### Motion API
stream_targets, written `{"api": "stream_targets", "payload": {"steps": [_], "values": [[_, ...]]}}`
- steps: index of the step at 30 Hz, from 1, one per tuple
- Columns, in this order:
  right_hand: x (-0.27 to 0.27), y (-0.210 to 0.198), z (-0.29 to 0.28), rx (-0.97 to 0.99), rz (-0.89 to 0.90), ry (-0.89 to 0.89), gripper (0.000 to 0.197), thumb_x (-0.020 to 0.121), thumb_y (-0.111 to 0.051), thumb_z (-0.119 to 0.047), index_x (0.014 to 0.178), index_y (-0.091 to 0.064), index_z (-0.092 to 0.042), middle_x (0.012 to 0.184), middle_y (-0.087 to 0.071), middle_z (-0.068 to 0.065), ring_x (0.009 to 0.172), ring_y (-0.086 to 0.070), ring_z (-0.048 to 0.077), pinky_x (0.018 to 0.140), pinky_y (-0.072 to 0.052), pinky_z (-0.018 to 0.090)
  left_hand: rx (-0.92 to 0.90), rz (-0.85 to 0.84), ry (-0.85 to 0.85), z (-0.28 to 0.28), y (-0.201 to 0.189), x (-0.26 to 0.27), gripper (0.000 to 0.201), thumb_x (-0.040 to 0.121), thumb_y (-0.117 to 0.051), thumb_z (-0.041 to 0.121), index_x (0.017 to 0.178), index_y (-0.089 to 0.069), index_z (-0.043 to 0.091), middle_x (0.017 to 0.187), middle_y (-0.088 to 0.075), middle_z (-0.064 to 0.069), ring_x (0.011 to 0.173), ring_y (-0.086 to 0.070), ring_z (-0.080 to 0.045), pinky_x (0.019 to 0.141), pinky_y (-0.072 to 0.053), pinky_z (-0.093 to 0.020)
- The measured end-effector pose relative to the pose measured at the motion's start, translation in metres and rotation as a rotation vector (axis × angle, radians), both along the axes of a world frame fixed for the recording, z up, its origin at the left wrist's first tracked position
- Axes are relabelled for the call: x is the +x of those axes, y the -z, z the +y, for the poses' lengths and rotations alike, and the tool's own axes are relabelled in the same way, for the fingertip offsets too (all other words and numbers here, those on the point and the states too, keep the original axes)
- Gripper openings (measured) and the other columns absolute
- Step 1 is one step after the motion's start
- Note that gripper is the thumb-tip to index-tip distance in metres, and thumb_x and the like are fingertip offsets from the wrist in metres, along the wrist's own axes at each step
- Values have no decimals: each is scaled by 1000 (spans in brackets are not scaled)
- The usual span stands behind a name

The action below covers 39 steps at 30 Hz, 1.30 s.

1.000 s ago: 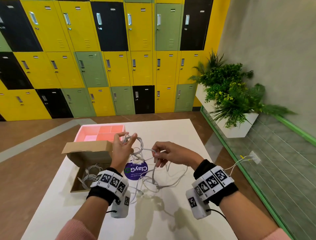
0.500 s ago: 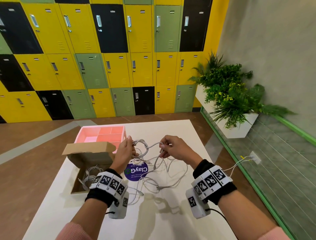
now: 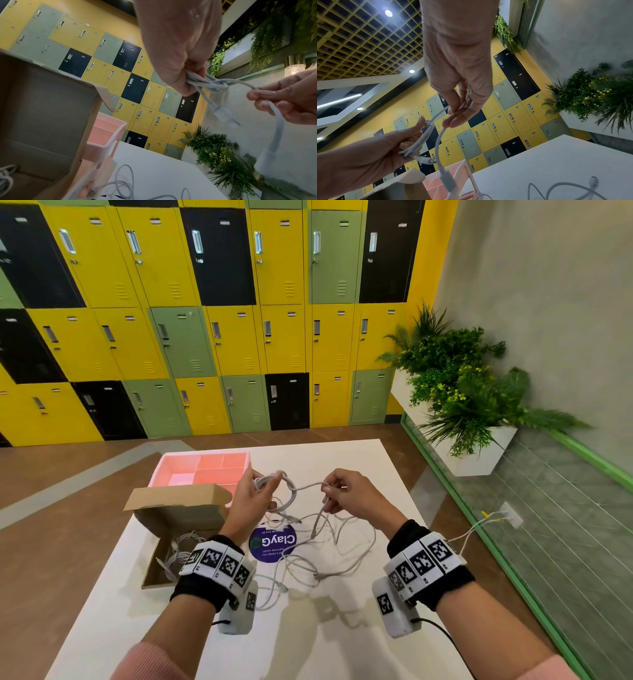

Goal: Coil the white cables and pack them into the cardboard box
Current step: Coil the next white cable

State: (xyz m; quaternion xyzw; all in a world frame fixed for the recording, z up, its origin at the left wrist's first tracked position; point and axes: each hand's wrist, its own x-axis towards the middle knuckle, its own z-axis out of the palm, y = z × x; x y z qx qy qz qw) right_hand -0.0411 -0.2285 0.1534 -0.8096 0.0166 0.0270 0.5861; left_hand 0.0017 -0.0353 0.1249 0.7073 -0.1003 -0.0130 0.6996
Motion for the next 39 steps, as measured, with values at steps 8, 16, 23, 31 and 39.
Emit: {"api": "stream_targets", "payload": {"steps": [8, 16, 23, 31, 39], "values": [[-8, 8, 11, 79, 97, -82, 12, 98, -48, -10, 87, -51, -10, 77, -60, 8, 63, -68, 17, 58, -53, 21, -167, -72, -241, -10, 0, 2, 22, 94, -58, 22, 97, -39, 10, 73, -54, 2, 60, -47, -9, 48, -43, -19], [-6, 11, 28, 464, 205, 59, 18, 101, -37, -5, 87, -47, -4, 81, -65, 19, 64, -70, 13, 63, -57, 20, -377, 62, -268, -25, 8, -2, 24, 94, -57, 25, 84, -36, 17, 67, -39, 1, 55, -34, -8, 48, -35, -22], [2, 16, 39, 725, 143, 277, 13, 100, -39, -4, 91, -47, -1, 90, -61, 20, 77, -66, 24, 69, -58, 24, -427, 151, -314, -43, 13, -11, 21, 95, -55, 31, 88, -40, 17, 64, -46, 0, 50, -46, -7, 56, -41, -28], [0, 22, 43, 566, 44, 326, 8, 90, -61, -7, 93, -54, -5, 96, -66, 21, 82, -68, 21, 79, -56, 27, -478, 158, -307, -47, 5, -10, 27, 97, -51, 33, 102, -37, 10, 63, -42, 0, 49, -45, -7, 55, -43, -25], [2, 16, 50, 645, 104, 316, 7, 94, -54, -7, 98, -49, -3, 92, -69, 21, 76, -69, 20, 76, -58, 28, -388, 5, -292, -49, -2, -13, 22, 96, -52, 31, 92, -36, 17, 68, -44, -3, 52, -47, -9, 54, -46, -26]]}}
